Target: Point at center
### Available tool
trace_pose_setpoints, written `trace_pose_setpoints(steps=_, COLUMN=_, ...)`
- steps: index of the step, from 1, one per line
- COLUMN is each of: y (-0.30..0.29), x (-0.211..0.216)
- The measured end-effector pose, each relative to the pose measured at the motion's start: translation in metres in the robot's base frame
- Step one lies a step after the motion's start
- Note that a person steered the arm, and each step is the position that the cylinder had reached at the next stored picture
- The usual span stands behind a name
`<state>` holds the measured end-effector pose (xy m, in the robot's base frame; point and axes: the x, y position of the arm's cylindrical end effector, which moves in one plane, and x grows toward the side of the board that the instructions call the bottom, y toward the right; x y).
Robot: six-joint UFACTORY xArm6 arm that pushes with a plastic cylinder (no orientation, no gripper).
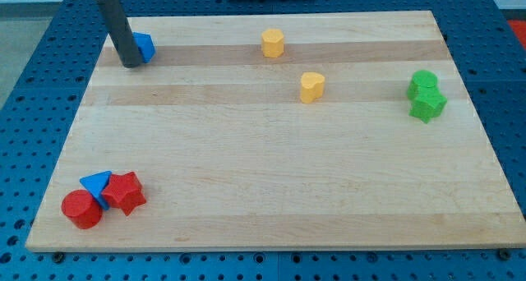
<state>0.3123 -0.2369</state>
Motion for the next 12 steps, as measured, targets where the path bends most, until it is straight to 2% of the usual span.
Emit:
trace_pose_setpoints(steps=2, y=0.001, x=0.008)
trace_pose_setpoints(steps=3, y=0.035, x=0.052)
trace_pose_setpoints(steps=4, y=0.057, x=0.074)
trace_pose_setpoints(steps=6, y=0.069, x=0.081)
trace_pose_setpoints(steps=7, y=0.108, x=0.147)
trace_pose_setpoints(steps=8, y=0.178, x=0.185)
trace_pose_setpoints(steps=9, y=0.243, x=0.180)
trace_pose_setpoints(steps=11, y=0.251, x=0.133)
trace_pose_setpoints(steps=12, y=0.273, x=0.123)
